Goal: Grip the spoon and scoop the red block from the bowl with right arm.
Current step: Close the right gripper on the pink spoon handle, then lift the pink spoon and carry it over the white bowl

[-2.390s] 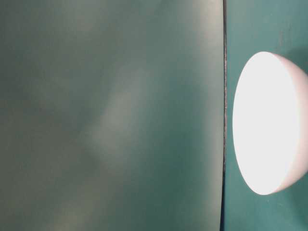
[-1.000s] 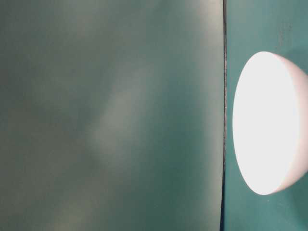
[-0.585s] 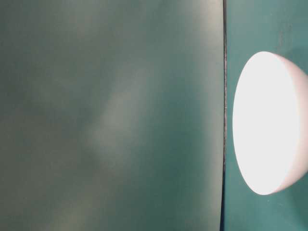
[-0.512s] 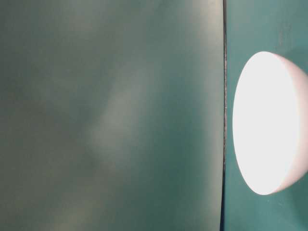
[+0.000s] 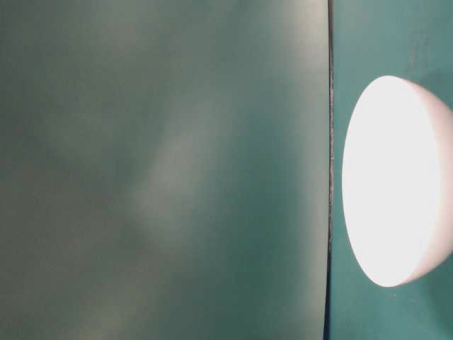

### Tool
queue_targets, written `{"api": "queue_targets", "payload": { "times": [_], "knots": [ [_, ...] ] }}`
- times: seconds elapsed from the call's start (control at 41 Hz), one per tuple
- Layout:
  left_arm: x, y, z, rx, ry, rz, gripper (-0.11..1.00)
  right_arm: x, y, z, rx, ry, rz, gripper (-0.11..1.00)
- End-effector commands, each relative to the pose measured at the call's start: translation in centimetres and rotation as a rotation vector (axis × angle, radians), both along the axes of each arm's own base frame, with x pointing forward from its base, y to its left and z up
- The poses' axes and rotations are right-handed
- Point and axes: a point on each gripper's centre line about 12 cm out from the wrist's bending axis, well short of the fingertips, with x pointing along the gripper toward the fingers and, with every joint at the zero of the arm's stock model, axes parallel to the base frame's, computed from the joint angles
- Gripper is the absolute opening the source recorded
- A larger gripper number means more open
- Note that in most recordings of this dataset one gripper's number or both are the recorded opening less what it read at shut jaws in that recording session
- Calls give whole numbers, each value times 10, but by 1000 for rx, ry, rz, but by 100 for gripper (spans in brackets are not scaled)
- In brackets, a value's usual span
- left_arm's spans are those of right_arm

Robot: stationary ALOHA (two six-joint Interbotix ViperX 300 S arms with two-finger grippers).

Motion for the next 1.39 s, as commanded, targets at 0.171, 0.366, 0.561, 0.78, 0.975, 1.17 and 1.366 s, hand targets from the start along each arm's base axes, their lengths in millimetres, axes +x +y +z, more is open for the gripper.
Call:
{"api": "queue_targets", "payload": {
  "times": [0.171,0.366,0.561,0.78,0.975,1.17,1.366],
  "knots": [
    [2,1,7,2,-17,3,0,3,3,5,12,-31,4,29],
    [2,1,6,2,-9,3,0,3,3,5,12,-31,4,24],
    [2,1,5,2,-3,3,0,7,5,13,34,-74,-3,24],
    [2,1,6,2,-5,3,0,16,4,45,89,-175,-22,24],
    [2,1,7,2,-6,3,0,31,-2,83,84,-219,-34,24],
    [2,1,7,3,-8,3,0,60,-27,126,172,-133,-76,24],
    [3,1,8,2,-9,3,0,82,-63,162,318,29,-76,24]
  ]
}}
